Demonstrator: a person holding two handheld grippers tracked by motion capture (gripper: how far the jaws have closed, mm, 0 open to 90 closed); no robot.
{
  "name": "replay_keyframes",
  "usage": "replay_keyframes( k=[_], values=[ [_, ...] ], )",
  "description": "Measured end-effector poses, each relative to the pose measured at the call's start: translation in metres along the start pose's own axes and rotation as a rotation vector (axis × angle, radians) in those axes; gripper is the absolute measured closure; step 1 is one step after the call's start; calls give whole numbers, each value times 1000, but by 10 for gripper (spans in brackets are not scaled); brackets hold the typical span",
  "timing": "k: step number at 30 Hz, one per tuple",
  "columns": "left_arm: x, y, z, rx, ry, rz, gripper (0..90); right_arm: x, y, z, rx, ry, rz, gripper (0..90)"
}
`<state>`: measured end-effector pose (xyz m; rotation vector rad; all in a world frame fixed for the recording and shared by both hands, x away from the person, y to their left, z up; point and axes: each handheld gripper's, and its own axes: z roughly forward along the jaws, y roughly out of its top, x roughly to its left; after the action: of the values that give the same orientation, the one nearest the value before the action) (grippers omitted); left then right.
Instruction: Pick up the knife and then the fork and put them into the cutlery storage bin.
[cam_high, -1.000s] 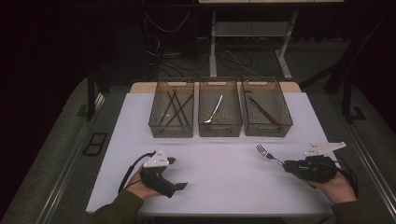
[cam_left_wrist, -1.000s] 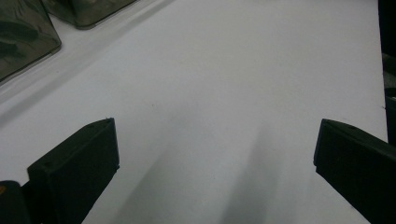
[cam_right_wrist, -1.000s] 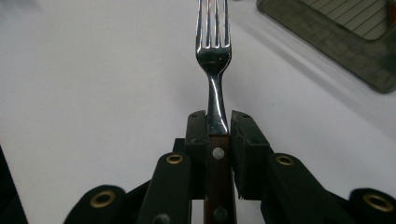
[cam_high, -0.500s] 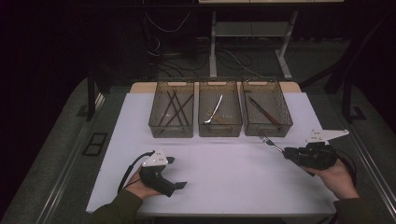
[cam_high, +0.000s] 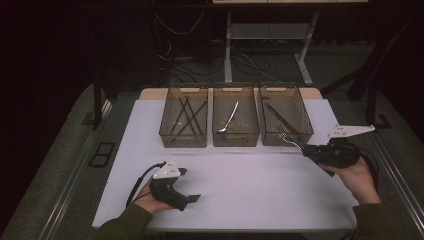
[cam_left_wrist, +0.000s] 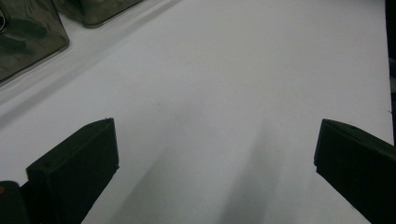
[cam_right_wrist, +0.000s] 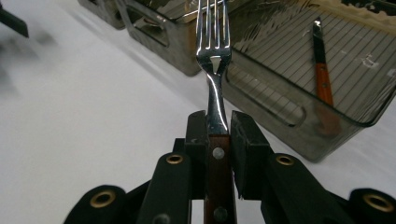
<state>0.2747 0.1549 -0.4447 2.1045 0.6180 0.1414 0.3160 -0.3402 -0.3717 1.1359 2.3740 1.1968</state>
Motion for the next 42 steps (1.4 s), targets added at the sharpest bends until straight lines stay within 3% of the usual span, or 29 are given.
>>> replay_keyframes(
  k=[19, 36, 42],
  values=[
    [0, 0, 1, 0, -6, 2, 0, -22, 30, 18, -35, -49, 59, 779],
    [-3, 1, 2, -11, -5, 3, 0, -46, 72, 48, 30, -106, 119, 779],
    [-3, 1, 1, -13, -5, 4, 0, -54, 86, 60, 55, -125, 118, 778]
  ],
)
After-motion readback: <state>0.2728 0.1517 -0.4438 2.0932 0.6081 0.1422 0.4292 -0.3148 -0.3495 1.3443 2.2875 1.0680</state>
